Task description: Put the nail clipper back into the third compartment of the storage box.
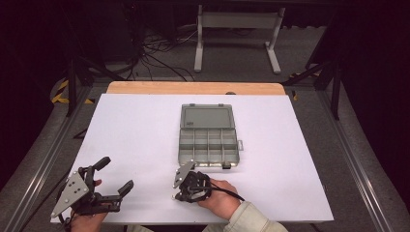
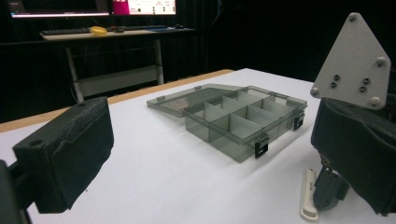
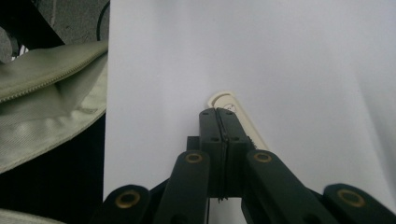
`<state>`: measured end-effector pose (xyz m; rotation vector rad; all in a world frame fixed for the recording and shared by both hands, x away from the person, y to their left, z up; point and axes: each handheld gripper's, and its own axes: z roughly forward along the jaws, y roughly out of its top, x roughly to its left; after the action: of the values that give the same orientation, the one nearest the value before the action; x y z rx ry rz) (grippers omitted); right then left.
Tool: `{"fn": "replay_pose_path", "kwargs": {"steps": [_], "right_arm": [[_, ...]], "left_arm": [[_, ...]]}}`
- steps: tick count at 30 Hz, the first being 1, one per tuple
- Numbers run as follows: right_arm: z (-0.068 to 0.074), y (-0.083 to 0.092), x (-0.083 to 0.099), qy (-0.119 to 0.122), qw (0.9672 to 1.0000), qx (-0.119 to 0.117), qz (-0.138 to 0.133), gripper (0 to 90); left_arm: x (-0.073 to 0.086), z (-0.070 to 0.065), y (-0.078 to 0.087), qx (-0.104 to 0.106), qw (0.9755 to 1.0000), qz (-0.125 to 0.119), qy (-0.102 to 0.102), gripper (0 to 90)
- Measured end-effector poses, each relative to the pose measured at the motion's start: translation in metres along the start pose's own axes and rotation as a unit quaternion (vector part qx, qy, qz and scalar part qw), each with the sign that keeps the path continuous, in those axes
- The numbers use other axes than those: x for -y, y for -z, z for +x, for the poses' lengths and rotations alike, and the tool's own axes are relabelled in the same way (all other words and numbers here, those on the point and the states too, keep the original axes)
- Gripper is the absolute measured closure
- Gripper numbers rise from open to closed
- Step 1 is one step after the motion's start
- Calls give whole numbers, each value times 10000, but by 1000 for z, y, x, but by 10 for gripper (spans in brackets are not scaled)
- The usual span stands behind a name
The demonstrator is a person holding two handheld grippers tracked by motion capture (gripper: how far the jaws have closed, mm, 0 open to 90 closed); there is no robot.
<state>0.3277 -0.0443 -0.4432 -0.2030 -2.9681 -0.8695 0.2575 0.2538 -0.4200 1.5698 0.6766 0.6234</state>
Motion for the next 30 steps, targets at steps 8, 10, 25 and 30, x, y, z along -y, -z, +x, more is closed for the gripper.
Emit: {"fn": "replay_pose_path", "kwargs": {"steps": [8,10,25,30], "right_arm": [[-7,-3,-3,-173,9998,64,-107,900],[-8,-3,-3,-178,9997,103,-119,900],[-13,-3,-3,-330,9992,158,-176,900],[-11,0,-4,-251,9993,114,-271,900]], "left_arm": [[0,0,0,5,10000,8,-8,2],[0,0,0,6,10000,8,-9,2],[0,0,0,11,10000,-1,-12,2],[0,0,0,6,10000,-11,-11,2]]}}
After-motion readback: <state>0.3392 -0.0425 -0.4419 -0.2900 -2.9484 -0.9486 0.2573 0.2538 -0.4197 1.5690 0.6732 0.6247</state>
